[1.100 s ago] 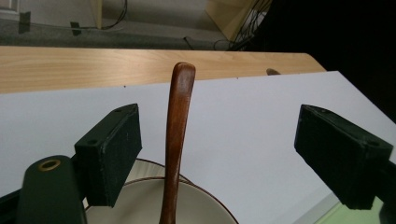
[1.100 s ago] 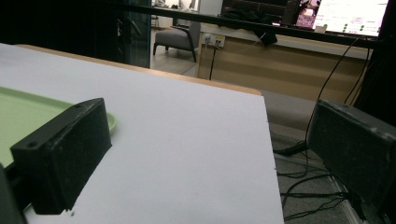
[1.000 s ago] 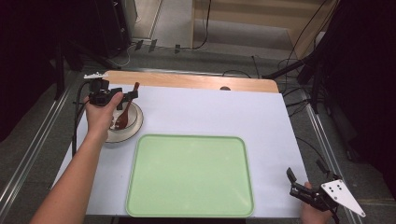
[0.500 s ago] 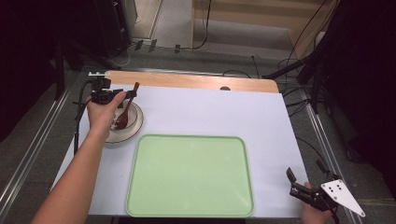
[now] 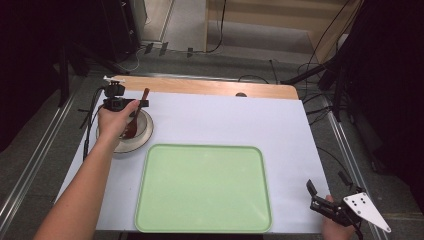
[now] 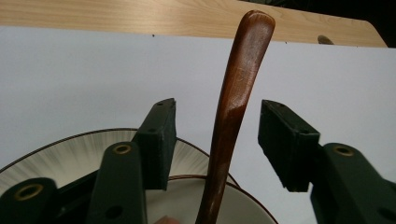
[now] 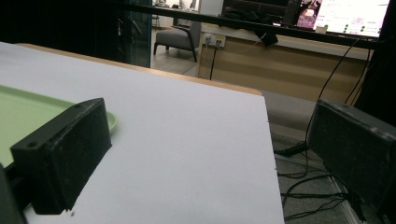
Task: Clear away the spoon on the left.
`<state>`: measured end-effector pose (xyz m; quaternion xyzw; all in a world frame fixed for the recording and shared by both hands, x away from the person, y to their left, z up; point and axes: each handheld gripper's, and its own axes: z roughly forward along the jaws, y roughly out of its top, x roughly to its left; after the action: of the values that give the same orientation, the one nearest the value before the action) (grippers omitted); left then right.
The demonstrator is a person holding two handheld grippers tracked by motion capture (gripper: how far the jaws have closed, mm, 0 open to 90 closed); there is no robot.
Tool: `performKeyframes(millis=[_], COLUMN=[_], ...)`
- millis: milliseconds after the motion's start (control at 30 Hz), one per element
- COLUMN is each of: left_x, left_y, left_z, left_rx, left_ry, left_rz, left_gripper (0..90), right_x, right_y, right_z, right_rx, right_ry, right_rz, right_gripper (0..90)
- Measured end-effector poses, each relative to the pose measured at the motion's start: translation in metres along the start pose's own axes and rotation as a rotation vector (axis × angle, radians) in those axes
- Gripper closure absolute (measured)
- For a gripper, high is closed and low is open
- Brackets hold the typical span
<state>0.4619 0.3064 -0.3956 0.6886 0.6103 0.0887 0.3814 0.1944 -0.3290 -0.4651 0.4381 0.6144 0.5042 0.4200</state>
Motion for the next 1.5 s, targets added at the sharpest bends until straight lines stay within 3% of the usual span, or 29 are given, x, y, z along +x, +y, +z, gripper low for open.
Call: performKeyframes(millis=[133, 233, 333, 433, 600, 833, 900, 1267, 1367, 1500], left_x=[0.003, 0.005, 0.005, 0.004, 0.002, -0.001, -0.003, -0.002, -0.001, -0.004], left_y=[0.0, 0.0, 0.0, 0.0, 0.0, 0.0, 0.001, -0.004, -0.006, -0.008], left_z=[0.002, 0.0, -0.002, -0.006, -0.014, -0.024, -0.029, -0.053, -0.059, -0.067], left_rx=[0.026, 0.027, 0.022, 0.008, -0.023, -0.073, -0.09, -0.207, -0.225, -0.245], left_ry=[0.009, -0.005, 0.004, 0.008, -0.018, -0.051, -0.046, -0.104, -0.121, -0.134], left_rz=[-0.018, -0.02, -0.002, 0.027, 0.065, 0.079, 0.075, 0.055, 0.042, 0.054], left_gripper=[57.0, 69.5, 79.3, 80.7, 85.2, 85.7, 85.7, 85.7, 85.7, 85.7], right_x=[0.0, 0.001, 0.0, 0.001, 0.001, 0.001, 0.001, 0.0, 0.001, 0.0], right_y=[0.0, 0.0, 0.0, 0.0, 0.0, 0.0, 0.0, 0.0, 0.0, 0.0], right_z=[0.0, 0.0, 0.0, 0.0, 0.0, 0.0, 0.0, 0.0, 0.0, 0.0], right_rx=[0.003, 0.002, 0.002, 0.002, 0.003, 0.001, 0.001, 0.0, 0.0, 0.002], right_ry=[-0.001, 0.0, 0.0, -0.001, -0.001, -0.002, -0.001, 0.0, -0.001, -0.002], right_rz=[0.0, -0.004, -0.003, -0.004, -0.003, -0.004, -0.004, -0.002, -0.004, 0.0], right_gripper=[0.0, 0.0, 0.0, 0.0, 0.0, 0.0, 0.0, 0.0, 0.0, 0.0])
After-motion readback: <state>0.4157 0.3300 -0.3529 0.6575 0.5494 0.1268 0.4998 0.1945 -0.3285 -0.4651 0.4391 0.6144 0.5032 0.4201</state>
